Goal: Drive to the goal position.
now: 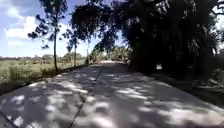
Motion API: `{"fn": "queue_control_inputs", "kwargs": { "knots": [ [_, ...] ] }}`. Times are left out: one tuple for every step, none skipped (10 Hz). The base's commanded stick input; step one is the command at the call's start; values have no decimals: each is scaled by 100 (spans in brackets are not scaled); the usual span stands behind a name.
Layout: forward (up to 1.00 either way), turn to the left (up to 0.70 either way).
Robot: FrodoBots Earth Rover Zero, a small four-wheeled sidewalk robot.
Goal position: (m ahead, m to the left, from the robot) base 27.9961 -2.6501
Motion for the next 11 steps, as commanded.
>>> {"fn": "queue_control_inputs", "kwargs": {
  "knots": [
    [85,0],
    [85,0],
    [85,0],
    [85,0],
    [85,0],
    [85,0],
    [85,0],
    [85,0],
    [85,0],
    [85,0],
    [85,0]
  ]
}}
